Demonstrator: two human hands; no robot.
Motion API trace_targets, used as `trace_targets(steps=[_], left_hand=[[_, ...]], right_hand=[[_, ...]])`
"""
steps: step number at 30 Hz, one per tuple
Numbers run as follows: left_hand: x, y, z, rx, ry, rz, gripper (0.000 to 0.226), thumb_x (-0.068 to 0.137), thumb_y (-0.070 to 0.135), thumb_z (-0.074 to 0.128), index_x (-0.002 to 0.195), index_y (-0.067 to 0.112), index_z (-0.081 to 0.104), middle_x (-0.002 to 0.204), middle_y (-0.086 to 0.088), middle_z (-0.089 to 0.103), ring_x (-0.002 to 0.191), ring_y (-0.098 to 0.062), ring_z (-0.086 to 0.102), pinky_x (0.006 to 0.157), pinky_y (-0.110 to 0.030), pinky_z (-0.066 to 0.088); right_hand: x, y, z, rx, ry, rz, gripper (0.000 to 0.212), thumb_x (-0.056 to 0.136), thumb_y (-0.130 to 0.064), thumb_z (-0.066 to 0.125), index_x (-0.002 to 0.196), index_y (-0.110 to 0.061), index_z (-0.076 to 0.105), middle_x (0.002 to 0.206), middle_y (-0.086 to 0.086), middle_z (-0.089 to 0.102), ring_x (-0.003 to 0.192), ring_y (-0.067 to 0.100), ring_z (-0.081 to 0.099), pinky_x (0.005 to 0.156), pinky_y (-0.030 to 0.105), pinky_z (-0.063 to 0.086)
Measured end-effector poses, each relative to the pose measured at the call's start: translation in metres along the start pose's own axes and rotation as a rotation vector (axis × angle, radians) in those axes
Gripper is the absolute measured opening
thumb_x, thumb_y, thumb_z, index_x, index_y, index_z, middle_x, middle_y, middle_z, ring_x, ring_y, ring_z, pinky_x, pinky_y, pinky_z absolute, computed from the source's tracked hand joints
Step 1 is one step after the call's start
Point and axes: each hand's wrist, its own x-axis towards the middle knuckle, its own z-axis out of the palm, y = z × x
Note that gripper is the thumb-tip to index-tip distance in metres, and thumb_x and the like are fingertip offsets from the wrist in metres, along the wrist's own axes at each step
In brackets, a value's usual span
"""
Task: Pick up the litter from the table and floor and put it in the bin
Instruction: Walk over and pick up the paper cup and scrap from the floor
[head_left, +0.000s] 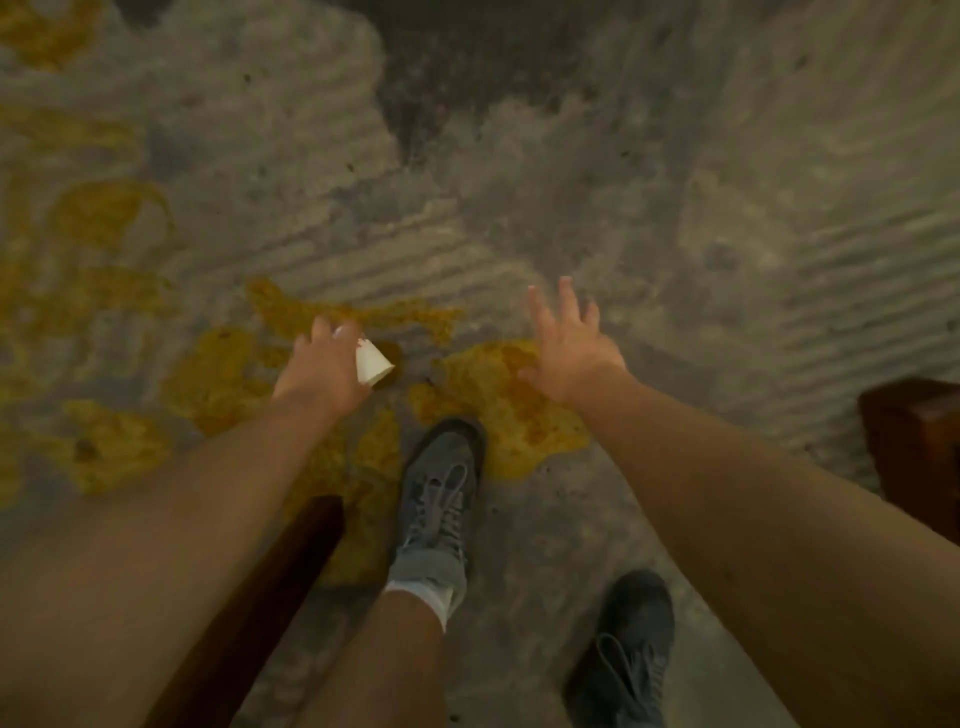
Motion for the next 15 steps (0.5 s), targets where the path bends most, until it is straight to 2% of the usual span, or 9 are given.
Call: trace_targets(steps=[3, 6, 8, 10, 13, 15], left_hand=[[0.010, -0.009, 0.004, -0.064, 0.094, 0.044, 0.058, 0.085, 0.029, 0.071, 0.138, 0.019, 0.051, 0.138, -0.017, 0.040, 0.115, -0.046, 0.052, 0.096, -0.054, 0.048], [0.015, -0.006, -0.006, -0.128, 0.180, 0.128, 0.041, 0.092, 0.017, 0.058, 0.132, 0.012, 0.059, 0.140, -0.020, 0.043, 0.105, -0.048, 0.060, 0.093, -0.050, 0.049], [0.021, -0.001, -0.016, -0.137, 0.216, 0.142, 0.035, 0.094, 0.012, 0.050, 0.126, 0.007, 0.064, 0.131, -0.023, 0.052, 0.103, -0.048, 0.061, 0.089, -0.048, 0.050], [0.026, 0.005, -0.028, -0.141, 0.231, 0.143, 0.036, 0.096, 0.014, 0.046, 0.127, 0.010, 0.064, 0.125, -0.023, 0.059, 0.104, -0.044, 0.062, 0.085, -0.045, 0.050], [0.030, 0.017, -0.046, -0.176, 0.199, 0.153, 0.038, 0.097, 0.018, 0.046, 0.130, 0.016, 0.064, 0.124, -0.020, 0.064, 0.105, -0.038, 0.062, 0.079, -0.041, 0.050], [0.026, 0.023, -0.062, -0.212, 0.166, 0.173, 0.036, 0.095, 0.018, 0.048, 0.127, 0.017, 0.066, 0.118, -0.018, 0.068, 0.096, -0.033, 0.063, 0.070, -0.036, 0.046]], right_hand=[[0.033, 0.000, 0.013, -0.067, 0.017, 0.022, 0.116, 0.084, -0.054, 0.070, 0.154, -0.033, -0.019, 0.163, 0.007, -0.028, 0.149, 0.046, -0.009, 0.113, 0.064, 0.026], [0.046, 0.006, 0.026, -0.096, -0.020, 0.027, 0.109, 0.088, -0.056, 0.063, 0.154, -0.031, -0.019, 0.163, 0.007, -0.028, 0.149, 0.047, -0.011, 0.115, 0.063, 0.025], [0.047, 0.008, 0.034, -0.117, -0.017, 0.030, 0.102, 0.095, -0.044, 0.059, 0.153, -0.030, -0.023, 0.162, 0.008, -0.030, 0.148, 0.049, -0.012, 0.114, 0.059, 0.031], [0.046, 0.010, 0.040, -0.153, 0.023, 0.033, 0.097, 0.099, -0.024, 0.054, 0.151, -0.029, -0.029, 0.161, 0.010, -0.032, 0.148, 0.050, -0.013, 0.110, 0.054, 0.039], [0.046, 0.011, 0.040, -0.162, 0.032, 0.042, 0.100, 0.099, -0.024, 0.056, 0.151, -0.031, -0.029, 0.162, 0.006, -0.031, 0.148, 0.048, -0.013, 0.104, 0.051, 0.044], [0.046, 0.011, 0.034, -0.152, -0.002, 0.062, 0.103, 0.096, -0.017, 0.058, 0.151, -0.034, -0.027, 0.162, 0.003, -0.030, 0.149, 0.045, -0.013, 0.098, 0.050, 0.049]])
